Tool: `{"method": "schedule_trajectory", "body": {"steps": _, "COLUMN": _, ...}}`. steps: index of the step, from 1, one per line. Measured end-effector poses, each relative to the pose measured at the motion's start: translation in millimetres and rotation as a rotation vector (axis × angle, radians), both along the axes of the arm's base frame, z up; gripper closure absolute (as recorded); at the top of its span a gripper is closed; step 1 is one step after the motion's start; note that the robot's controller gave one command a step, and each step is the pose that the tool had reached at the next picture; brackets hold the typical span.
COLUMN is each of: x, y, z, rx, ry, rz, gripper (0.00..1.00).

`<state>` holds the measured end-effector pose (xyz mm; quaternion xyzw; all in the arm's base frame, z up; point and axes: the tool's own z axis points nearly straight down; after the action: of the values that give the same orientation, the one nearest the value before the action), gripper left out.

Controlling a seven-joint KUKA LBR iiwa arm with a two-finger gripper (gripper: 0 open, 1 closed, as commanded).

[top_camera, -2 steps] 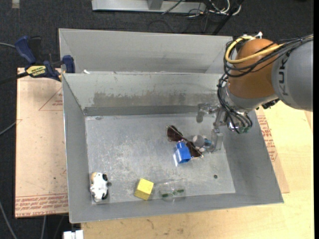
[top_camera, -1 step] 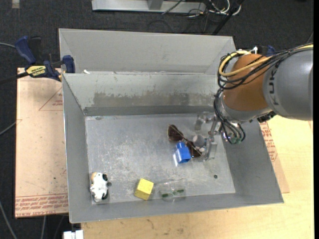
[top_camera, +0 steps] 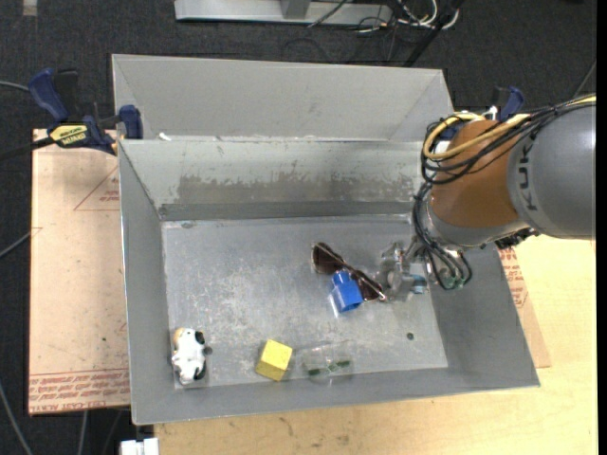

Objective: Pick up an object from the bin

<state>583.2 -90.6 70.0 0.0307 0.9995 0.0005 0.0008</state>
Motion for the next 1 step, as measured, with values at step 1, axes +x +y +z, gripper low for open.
{"method": "schedule_trajectory", "body": {"steps": 1, "x": 0.0, "y": 0.0, "z": 0.0, "rx": 0.0, "ry": 0.0, "rz": 0.0, "gripper": 1.0}}
